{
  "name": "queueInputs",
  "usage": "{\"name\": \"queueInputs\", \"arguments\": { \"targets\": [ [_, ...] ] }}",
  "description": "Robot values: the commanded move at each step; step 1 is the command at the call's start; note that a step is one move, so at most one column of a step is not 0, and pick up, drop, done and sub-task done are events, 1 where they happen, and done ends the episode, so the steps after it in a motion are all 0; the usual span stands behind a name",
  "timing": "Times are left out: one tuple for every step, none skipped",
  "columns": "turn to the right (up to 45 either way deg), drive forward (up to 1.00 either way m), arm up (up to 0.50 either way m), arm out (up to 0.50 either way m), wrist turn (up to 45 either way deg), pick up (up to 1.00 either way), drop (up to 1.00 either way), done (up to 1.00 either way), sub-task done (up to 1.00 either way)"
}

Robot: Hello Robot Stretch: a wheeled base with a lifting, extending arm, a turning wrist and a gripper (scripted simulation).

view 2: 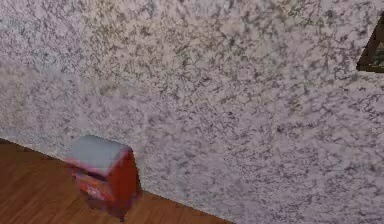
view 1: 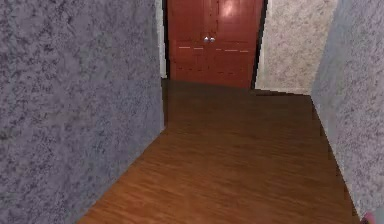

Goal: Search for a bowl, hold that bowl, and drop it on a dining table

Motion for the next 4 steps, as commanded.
{"name": "queueInputs", "arguments": {
  "targets": [
    [0.0, 1.00, 0.00, 0.00, 0.0, 0.00, 0.00, 0.00, 0.00],
    [3.0, 0.00, 0.00, 0.00, 0.0, 0.00, 0.00, 0.00, 0.00],
    [0.0, 1.00, 0.00, 0.00, 0.0, 0.00, 0.00, 0.00, 0.00],
    [0.0, 0.35, 0.00, 0.00, 0.0, 0.00, 0.00, 0.00, 0.00]
  ]
}}
